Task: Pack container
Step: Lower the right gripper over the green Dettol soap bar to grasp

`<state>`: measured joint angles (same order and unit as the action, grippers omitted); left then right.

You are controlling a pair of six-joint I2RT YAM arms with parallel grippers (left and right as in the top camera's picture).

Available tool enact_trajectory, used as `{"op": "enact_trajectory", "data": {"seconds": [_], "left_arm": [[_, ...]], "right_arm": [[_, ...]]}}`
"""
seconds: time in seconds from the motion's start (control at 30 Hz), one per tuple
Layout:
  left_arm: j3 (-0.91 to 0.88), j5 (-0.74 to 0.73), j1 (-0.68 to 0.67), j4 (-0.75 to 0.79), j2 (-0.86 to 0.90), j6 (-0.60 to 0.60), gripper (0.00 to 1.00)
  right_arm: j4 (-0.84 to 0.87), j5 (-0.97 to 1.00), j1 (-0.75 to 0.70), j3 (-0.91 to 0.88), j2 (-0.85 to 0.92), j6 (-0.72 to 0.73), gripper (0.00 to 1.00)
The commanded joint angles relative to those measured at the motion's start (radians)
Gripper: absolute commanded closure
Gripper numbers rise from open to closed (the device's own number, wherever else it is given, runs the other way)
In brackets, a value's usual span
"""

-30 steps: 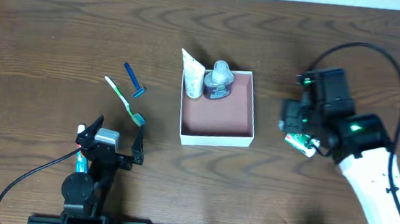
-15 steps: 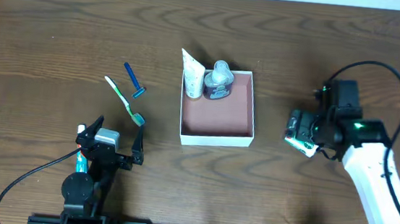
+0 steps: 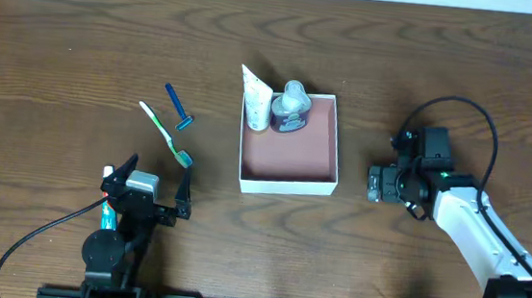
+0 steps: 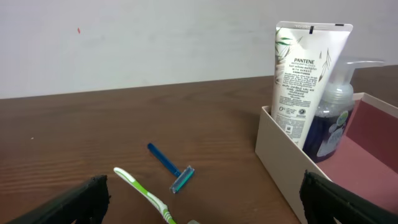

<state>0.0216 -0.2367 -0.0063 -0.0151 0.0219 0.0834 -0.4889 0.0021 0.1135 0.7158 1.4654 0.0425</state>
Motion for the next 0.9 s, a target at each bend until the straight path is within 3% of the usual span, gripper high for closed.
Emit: {"op": "enact_trajectory", "data": {"seconds": [0.0,0.2,0.37,0.67,0.87], "left_arm": [[-0.018,-0.014,0.006,-0.034,0.001,0.010,0.02],[-0.018,-0.014,0.006,-0.033,0.001,0.010,0.02],[-0.018,-0.014,0.006,-0.033,0.001,0.010,0.02],[-0.018,-0.014,0.006,-0.033,0.001,0.010,0.02],[-0.018,-0.014,0.006,-0.033,0.001,0.010,0.02]], "right_arm": [[-0.023,-0.010,-0.013,-0.021,0.010,-0.037,0.01],[-0.100,-0.010,-0.013,-0.025,0.010,-0.037,0.04],[-0.140,-0.010,-0.015,-0.026,0.010,-0.021,0.12],[-0.055,-0.015,-0.015,-0.072,0.010,0.017,0.46],[0.058,-0.050,-0.015,-0.131,0.010,0.015,0.45]]}}
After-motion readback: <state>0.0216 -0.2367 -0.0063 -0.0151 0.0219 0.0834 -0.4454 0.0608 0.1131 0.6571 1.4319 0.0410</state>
